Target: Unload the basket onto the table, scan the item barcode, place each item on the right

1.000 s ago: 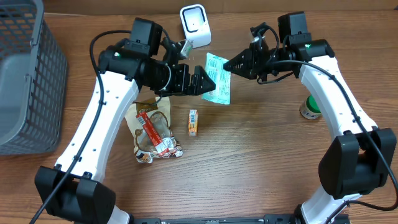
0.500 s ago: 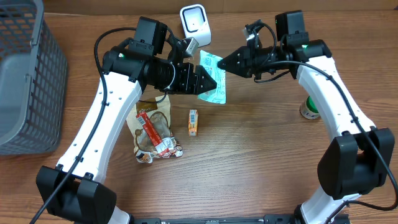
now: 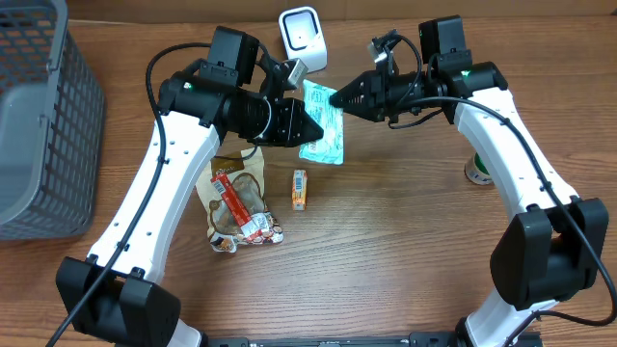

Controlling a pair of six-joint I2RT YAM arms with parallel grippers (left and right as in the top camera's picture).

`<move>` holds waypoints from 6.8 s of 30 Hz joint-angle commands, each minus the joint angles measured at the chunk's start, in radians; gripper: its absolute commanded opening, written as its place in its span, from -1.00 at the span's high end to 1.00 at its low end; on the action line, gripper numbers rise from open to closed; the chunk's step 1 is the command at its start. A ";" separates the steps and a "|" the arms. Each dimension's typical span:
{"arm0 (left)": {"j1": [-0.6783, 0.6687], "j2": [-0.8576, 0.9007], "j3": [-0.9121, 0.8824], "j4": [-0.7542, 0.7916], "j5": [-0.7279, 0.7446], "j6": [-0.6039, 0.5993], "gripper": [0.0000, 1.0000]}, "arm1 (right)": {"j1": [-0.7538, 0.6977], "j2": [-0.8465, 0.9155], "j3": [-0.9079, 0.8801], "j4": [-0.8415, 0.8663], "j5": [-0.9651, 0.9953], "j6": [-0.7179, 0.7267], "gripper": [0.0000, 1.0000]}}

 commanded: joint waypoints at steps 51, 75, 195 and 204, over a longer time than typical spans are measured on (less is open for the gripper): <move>0.099 -0.011 0.014 -0.298 0.315 0.483 0.92 | 0.042 -0.004 0.011 -0.253 -0.319 -0.589 0.93; 0.099 -0.011 0.014 -0.207 0.082 0.417 0.83 | 0.042 -0.004 0.011 -0.249 -0.253 -0.587 0.93; 0.433 -0.011 0.014 0.066 -0.867 -0.086 -1.00 | 0.344 0.392 0.427 0.740 1.432 -0.987 0.93; 0.433 -0.011 0.014 0.066 -0.867 -0.086 -1.00 | 0.262 0.064 0.428 0.059 1.413 -0.587 0.93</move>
